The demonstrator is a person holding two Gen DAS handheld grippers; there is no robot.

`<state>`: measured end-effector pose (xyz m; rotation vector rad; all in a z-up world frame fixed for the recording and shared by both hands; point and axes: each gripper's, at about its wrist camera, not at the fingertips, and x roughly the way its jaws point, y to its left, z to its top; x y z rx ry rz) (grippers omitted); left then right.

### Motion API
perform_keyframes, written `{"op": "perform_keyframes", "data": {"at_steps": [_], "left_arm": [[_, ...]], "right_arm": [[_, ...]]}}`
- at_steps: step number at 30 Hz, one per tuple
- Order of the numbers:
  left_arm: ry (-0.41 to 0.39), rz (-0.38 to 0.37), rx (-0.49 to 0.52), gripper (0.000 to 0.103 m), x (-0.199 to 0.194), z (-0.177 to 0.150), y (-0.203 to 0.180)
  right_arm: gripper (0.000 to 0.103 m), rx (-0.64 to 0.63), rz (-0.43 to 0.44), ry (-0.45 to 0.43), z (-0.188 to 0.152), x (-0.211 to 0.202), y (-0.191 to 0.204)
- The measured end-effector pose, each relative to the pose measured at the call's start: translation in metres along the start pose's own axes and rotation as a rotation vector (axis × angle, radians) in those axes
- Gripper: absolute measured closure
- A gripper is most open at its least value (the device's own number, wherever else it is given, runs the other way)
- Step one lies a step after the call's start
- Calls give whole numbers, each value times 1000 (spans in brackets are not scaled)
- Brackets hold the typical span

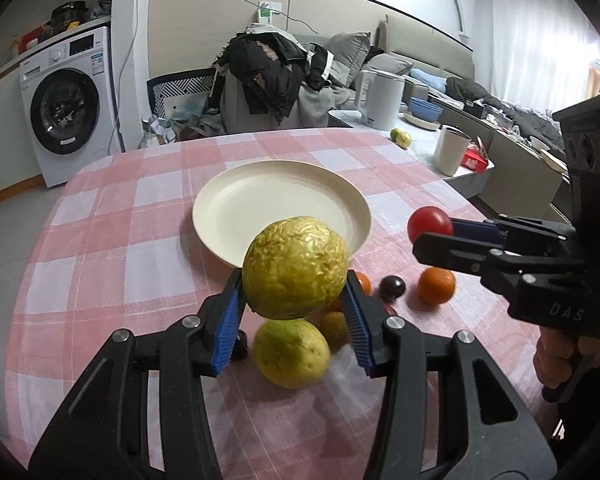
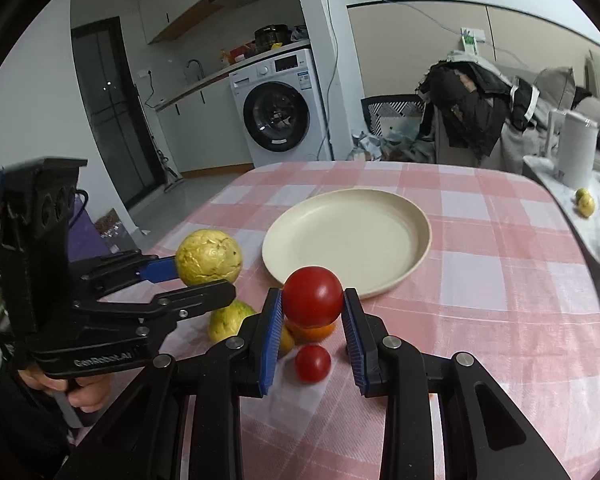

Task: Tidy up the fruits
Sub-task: 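Carry the yellow-green fruit over the plate while right gripper carries the tomato there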

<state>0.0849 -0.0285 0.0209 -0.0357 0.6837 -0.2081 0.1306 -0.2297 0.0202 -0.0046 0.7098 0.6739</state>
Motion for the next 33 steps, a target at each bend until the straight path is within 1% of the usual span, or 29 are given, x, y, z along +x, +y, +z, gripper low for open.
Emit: {"op": "perform_keyframes", "data": {"at_steps": [8, 12, 20, 26, 33], "left_arm": [[6, 48, -19, 59, 24, 13, 8], [11, 58, -23, 59, 35, 19, 10], [43, 93, -22, 59, 60, 26, 16], [75, 99, -22, 59, 79, 30, 21], [107, 100, -21, 59, 95, 27, 23]], "right_arm": [[72, 11, -5, 20, 15, 16, -7], [72, 13, -10, 36, 21, 27, -10], [72, 30, -28, 95, 26, 56, -18], [72, 31, -63, 144, 26, 75, -24], [72, 44, -71, 176, 29, 86, -29]]}}
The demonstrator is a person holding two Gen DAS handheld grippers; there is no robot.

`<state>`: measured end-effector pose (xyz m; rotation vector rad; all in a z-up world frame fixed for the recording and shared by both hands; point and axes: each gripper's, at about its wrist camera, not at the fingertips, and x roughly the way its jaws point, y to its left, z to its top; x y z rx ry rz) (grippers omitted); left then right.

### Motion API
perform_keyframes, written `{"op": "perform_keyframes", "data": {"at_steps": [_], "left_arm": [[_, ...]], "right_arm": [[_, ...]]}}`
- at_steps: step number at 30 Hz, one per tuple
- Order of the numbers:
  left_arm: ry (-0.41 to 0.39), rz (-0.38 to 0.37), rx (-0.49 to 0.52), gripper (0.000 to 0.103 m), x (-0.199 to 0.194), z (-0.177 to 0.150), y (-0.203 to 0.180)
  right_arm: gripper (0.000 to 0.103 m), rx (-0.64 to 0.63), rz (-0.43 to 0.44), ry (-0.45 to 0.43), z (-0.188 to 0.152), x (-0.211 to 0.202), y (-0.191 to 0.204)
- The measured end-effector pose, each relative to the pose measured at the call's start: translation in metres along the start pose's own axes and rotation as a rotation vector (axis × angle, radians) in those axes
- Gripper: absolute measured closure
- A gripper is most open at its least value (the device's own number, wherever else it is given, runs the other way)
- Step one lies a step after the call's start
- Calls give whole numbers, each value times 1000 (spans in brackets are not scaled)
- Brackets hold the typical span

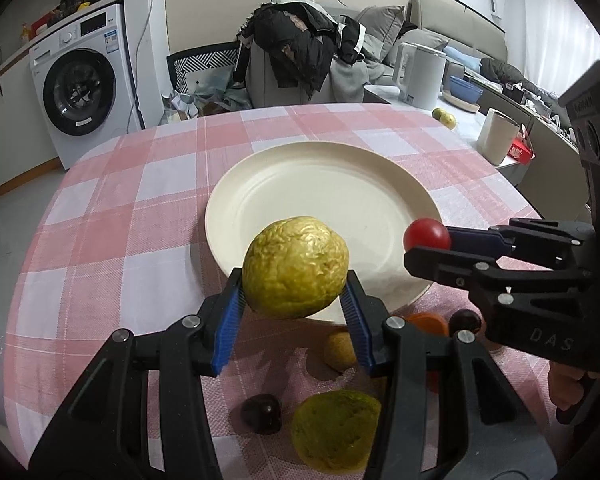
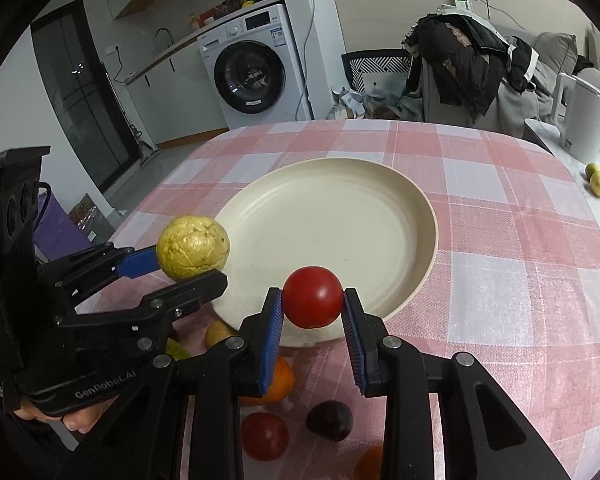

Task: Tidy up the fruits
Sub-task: 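Carry the yellow-green fruit over the plate while right gripper carries the tomato there, then open left gripper over the plate while right gripper drops the tomato onto it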

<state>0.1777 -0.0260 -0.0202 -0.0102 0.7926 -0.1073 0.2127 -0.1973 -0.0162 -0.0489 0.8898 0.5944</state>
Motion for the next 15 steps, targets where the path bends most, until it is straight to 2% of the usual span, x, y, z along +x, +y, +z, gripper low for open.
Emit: {"op": "perform_keyframes", "data": {"at_steps": [7, 15], "left_arm": [[11, -10, 1, 59, 7, -2, 2], [21, -6, 21, 58, 11, -1, -2]], "right_arm": [[72, 0, -24, 30, 0, 9, 0], [72, 3, -32, 25, 2, 11, 0]]}}
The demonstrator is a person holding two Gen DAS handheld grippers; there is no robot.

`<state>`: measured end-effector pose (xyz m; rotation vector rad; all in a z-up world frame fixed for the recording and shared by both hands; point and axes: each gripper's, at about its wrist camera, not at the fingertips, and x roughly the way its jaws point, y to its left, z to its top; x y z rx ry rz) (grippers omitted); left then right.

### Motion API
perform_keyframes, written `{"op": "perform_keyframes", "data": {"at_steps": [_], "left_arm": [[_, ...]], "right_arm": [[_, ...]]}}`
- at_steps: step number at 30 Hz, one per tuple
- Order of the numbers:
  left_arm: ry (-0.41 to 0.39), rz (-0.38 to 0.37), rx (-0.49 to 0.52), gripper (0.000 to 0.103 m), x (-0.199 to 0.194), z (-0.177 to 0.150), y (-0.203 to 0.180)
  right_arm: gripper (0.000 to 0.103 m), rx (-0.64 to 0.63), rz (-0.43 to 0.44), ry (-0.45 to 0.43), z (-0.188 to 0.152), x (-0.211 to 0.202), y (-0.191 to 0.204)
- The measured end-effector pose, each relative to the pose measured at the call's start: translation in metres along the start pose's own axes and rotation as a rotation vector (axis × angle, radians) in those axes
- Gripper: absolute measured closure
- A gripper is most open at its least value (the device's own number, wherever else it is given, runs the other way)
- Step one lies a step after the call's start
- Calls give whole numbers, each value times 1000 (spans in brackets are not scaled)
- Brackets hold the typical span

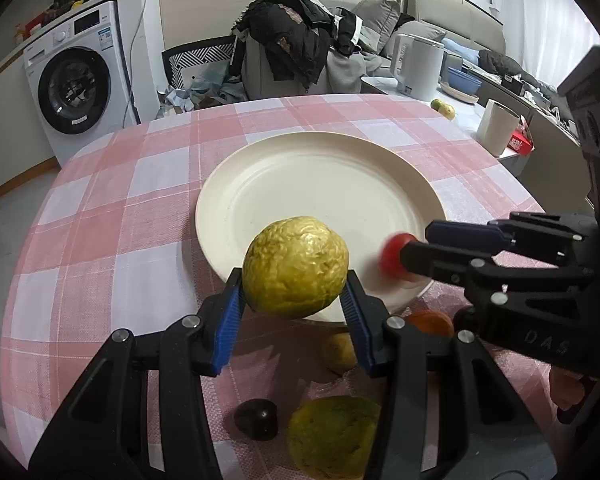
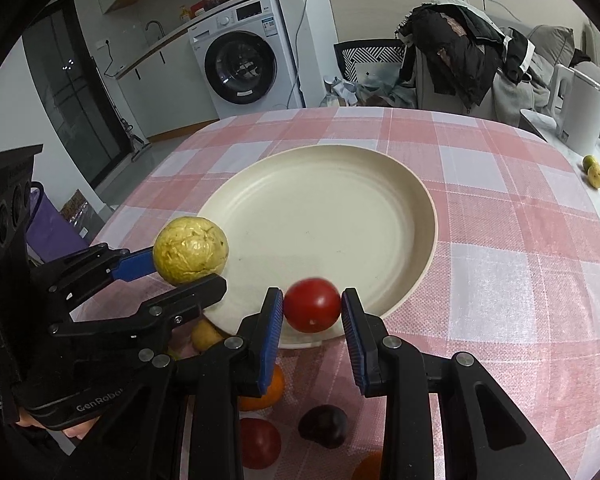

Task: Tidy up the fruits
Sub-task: 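Open left gripper over the plate while right gripper drops the tomato onto it, then withdraw both open grippers from the plate toward the remaining fruits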

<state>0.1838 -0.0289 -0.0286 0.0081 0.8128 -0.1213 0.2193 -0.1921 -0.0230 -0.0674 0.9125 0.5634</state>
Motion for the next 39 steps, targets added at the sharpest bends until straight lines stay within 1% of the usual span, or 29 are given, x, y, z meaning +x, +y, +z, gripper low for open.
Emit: {"op": "perform_keyframes", "data": {"at_steps": [3, 6, 8, 9, 11, 12, 13, 14, 16, 17, 18, 19, 22, 25, 29, 32, 34, 36, 39], "left_arm": [[-9, 7, 2, 58, -2, -1, -1], [-33, 21, 13, 57, -10, -1, -1], [-53, 12, 6, 54, -19, -2, 0], [-62, 11, -2, 51, -25, -2, 0], [-82, 14, -9, 36, -37, -5, 2], [-97, 22, -10, 32, -44, -7, 2], [-109, 31, -11, 21, -50, -10, 3], [-122, 43, -13, 16, -57, -12, 3], [-143, 49, -19, 16, -71, -18, 4], [-146, 49, -24, 13, -76, -21, 5], [-148, 47, -36, 10, -81, -24, 7], [-151, 47, -46, 1, -86, -27, 8], [-172, 40, -67, 0, -101, -37, 12], [-173, 51, -67, 0, -108, -43, 14], [-196, 55, -82, 0, -115, -53, 13], [-184, 53, -86, 0, -114, -57, 11], [-187, 53, -87, 0, -113, -58, 10], [-177, 47, -88, 0, -113, -59, 10], [-157, 38, -81, 0, -107, -61, 8]], "right_arm": [[71, 8, -6, -20, 0, -6, -1], [63, 10, -52, -48, 0, -13, -5], [47, 32, -59, -68, -3, -21, -10], [44, 43, -57, -76, -5, -25, -12], [30, 55, -53, -83, -8, -32, -16], [27, 56, -50, -88, -11, -37, -17], [22, 58, -48, -93, -14, -41, -18], [16, 59, -47, -97, -16, -44, -19], [9, 54, -37, -106, -21, -51, -18], [3, 49, -36, -110, -23, -53, -16], [0, 45, -38, -114, -24, -55, -15], [0, 39, -39, -118, -27, -58, -13], [0, 9, -29, -115, -32, -62, -6], [0, 0, -25, -131, -37, -65, -5], [0, -22, -33, -118, -41, -66, -5], [0, -41, -55, -123, -47, -67, -6], [0, -42, -49, -126, -50, -67, -8], [0, -52, -44, -101, -52, -65, -9], [0, -83, -63, -97, -53, -65, -6]]}}
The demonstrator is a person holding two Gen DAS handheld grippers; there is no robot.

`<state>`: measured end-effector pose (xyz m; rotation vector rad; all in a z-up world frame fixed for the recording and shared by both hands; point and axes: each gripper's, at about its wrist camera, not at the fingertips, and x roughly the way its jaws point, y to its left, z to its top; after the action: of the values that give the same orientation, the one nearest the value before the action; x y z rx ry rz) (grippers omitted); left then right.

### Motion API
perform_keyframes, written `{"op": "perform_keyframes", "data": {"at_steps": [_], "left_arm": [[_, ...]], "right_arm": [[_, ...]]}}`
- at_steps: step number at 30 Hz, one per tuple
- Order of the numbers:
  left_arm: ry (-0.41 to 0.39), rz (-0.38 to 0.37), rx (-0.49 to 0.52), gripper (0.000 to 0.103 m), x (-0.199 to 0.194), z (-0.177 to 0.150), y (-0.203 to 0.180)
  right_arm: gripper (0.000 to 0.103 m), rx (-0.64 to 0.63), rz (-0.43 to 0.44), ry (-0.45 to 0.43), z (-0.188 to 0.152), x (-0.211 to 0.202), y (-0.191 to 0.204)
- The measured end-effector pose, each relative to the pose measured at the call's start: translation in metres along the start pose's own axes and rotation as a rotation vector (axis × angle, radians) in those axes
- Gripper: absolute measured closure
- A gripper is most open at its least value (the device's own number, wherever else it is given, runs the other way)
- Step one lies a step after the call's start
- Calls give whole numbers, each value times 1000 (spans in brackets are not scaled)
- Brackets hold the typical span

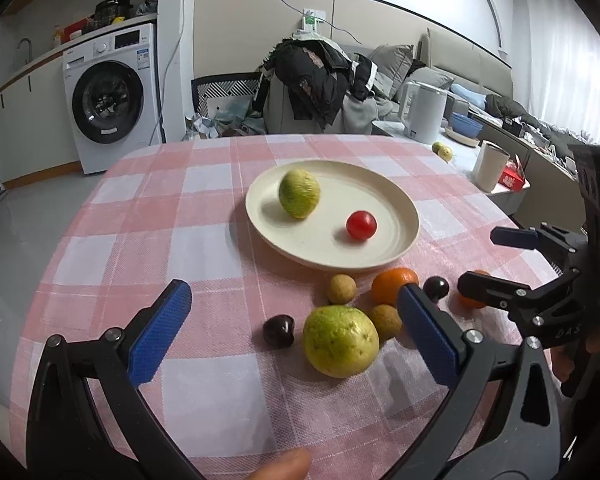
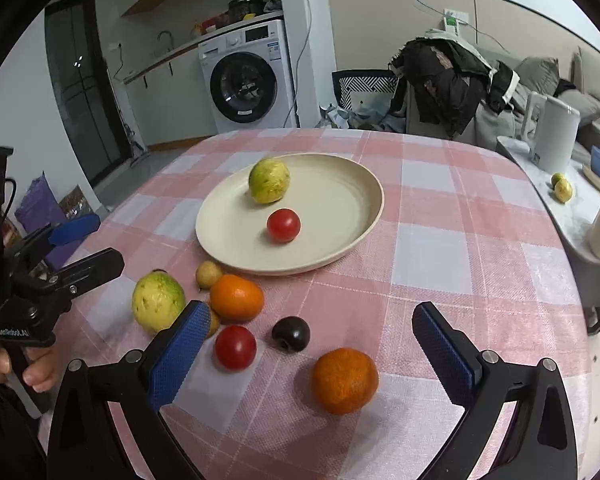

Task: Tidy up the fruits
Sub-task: 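Withdraw both open grippers from the plate toward the remaining fruits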

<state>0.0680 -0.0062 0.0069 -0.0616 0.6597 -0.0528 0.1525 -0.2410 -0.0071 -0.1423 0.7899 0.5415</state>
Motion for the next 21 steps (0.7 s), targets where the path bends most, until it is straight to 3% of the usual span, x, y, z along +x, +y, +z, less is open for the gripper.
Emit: {"op": "perform_keyframes", "data": {"at_steps": [11, 15, 21], "left_arm": [[50, -15, 28, 0, 15, -5, -7], [58, -29, 46, 0, 18, -6, -11], [81, -39, 70, 0, 22, -9, -18]], "right_arm": [[0, -80, -10, 79, -10, 6, 6], [0, -79, 7, 146, -14, 11, -1], [1, -6, 56, 158, -16, 11, -18]]}}
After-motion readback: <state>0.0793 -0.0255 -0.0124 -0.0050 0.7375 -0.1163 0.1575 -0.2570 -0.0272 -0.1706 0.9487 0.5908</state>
